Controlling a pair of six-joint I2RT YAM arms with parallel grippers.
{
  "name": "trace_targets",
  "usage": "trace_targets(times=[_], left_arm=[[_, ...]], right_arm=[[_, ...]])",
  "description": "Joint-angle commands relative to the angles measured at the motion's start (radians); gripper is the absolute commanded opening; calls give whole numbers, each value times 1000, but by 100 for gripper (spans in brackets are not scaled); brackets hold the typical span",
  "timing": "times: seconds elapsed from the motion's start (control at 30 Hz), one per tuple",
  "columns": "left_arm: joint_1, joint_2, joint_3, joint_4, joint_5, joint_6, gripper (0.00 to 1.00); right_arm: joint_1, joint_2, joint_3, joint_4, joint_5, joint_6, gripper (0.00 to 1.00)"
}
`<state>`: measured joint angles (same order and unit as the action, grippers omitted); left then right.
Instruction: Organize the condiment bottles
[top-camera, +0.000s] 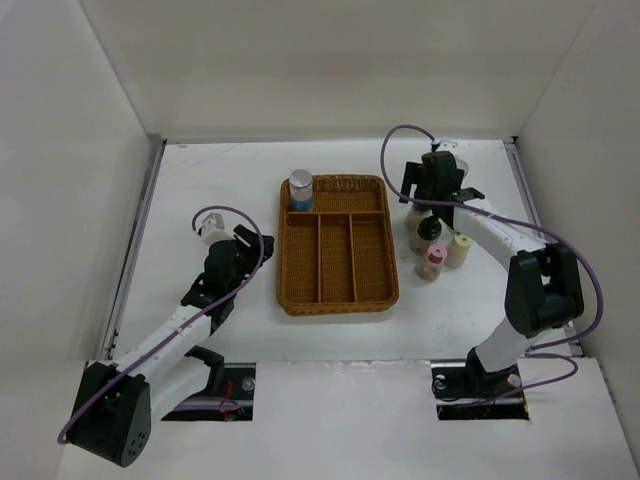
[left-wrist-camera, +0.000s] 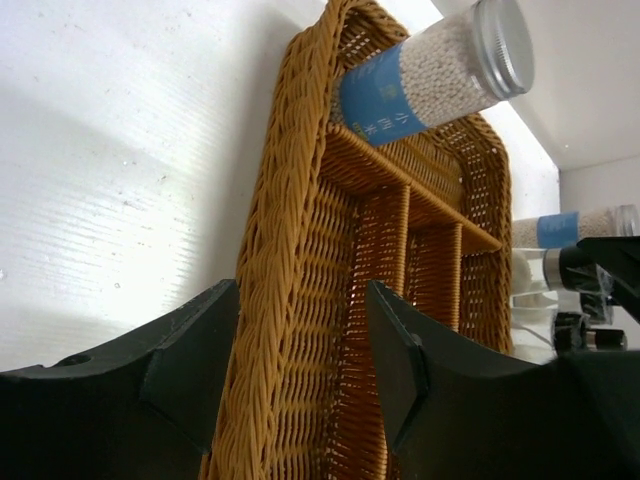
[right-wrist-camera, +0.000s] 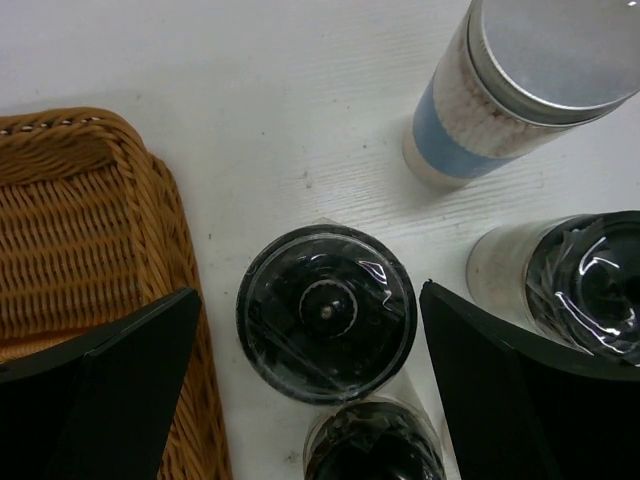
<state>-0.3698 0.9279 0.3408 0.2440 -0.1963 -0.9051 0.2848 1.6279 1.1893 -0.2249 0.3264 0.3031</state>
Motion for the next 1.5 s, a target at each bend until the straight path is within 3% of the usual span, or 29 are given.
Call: trace_targets(times=[0.0, 0.17, 0.33, 0.6, 0.83, 1.1, 1.47], left_arm=[[-5, 17, 17, 51, 17, 5, 52], [-8, 26, 6, 46, 18, 6, 52], [-2, 17, -3, 38, 20, 17, 52], [82, -64, -52, 35, -29, 43, 51], [128, -149, -149, 93, -90, 44, 51], [116, -164, -181, 140, -101, 87, 51], [82, -201, -197, 124, -101, 112, 51]], right_arm=[[-17, 23, 50, 25, -30, 14, 96], [-19, 36, 53, 73, -17, 11, 72], [-13, -3, 43, 165, 36, -24, 57], [102, -131, 78, 283, 43, -97, 52], [349, -171, 86, 257, -3, -69, 53], [567, -41, 193, 275, -49, -16, 55], [612, 200, 313, 326, -15, -27, 55]])
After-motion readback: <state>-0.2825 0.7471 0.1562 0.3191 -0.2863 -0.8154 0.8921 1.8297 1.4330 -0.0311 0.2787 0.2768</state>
